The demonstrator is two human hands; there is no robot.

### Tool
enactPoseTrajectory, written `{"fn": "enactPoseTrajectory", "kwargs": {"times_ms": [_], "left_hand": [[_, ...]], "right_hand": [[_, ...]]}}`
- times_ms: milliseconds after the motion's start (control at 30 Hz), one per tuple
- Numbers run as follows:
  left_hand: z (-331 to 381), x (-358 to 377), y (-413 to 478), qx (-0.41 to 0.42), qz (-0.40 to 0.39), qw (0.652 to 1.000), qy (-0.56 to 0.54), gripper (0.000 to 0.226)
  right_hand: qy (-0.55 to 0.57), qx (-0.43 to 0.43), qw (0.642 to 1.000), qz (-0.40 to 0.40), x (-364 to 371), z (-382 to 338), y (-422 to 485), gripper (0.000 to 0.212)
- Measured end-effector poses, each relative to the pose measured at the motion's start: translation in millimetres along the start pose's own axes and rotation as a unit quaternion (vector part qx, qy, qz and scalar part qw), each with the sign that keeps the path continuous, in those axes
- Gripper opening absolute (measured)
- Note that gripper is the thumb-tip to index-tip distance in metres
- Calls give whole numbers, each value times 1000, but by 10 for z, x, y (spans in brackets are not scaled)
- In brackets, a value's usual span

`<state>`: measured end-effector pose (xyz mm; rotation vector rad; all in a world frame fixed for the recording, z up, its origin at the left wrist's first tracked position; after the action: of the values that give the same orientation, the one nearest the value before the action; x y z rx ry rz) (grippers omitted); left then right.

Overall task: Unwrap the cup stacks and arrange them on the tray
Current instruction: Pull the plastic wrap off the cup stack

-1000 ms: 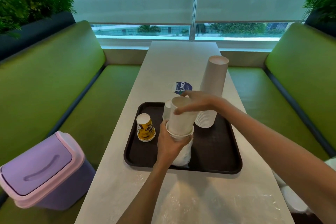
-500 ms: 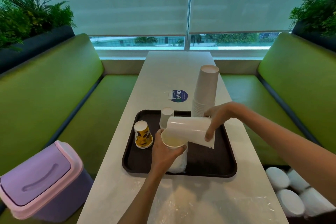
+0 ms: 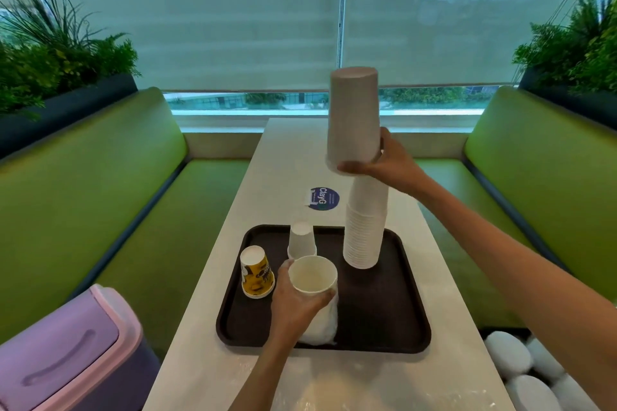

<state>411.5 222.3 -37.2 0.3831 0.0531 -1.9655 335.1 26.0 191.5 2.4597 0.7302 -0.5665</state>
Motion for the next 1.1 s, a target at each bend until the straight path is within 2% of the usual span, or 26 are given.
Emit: {"fn": "enactPoseTrajectory", "kwargs": {"times_ms": [67, 133, 233, 300, 400, 533, 633, 700, 800, 867, 900, 933, 1000, 1033, 1100], "left_hand": [[11, 21, -2, 2, -7, 1000, 5, 88], [18, 19, 7, 6, -10, 1000, 6, 88], [27, 0, 6, 7, -11, 1000, 7, 88], [27, -5, 9, 8, -12, 1000, 8, 88], [30, -14, 26, 9, -13, 1000, 12, 88], [17, -26, 35, 9, -8, 1000, 21, 89], [41, -16, 26, 12, -9, 1000, 25, 88], [57, -8, 23, 16, -10, 999, 28, 88], [54, 6, 20, 6, -14, 1000, 22, 89], [56, 14, 19, 3, -15, 1000, 16, 92], [58, 18, 15, 3, -15, 1000, 15, 94], [55, 22, 7, 1, -16, 1000, 13, 97], [33, 28, -20, -7, -17, 1000, 12, 103], [13, 27, -33, -11, -15, 1000, 13, 107], [-47, 30, -67, -17, -12, 1000, 20, 113]], "right_hand": [[12, 8, 995, 99, -222, 37, 168, 89], [-14, 24, 989, 143, -316, 152, 307, 93], [-77, 55, 985, 145, -288, 377, 379, 99], [-84, 76, 984, 140, -251, 502, 367, 108], [-76, 99, 984, 127, -153, 658, 372, 110], [-79, 114, 986, 96, 3, 892, 387, 96], [-90, 120, 986, 66, 88, 1038, 355, 108], [-85, 118, 984, 105, 29, 1057, 325, 113], [-54, 34, 968, 242, -206, 763, 229, 111], [-51, -90, 948, 301, -269, 390, 78, 100], [-52, -157, 939, 302, -230, 200, -13, 91], [-51, -220, 934, 278, -126, 46, -97, 82], [-45, -290, 943, 158, 219, -133, -276, 66], [-47, -281, 956, 67, 441, -127, -352, 62], [-80, -192, 971, -121, 913, 112, -535, 64]]}}
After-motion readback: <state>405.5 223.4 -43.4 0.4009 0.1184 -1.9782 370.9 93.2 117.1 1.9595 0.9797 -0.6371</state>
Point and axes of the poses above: each hand's wrist, its own y-axis towards the middle knuckle, its own x-axis out of the palm, z = x × y, the point moved 10 cm from there along y, towards the middle knuckle, and after that the axes turned 11 degrees about z, right-handed, at the moved point
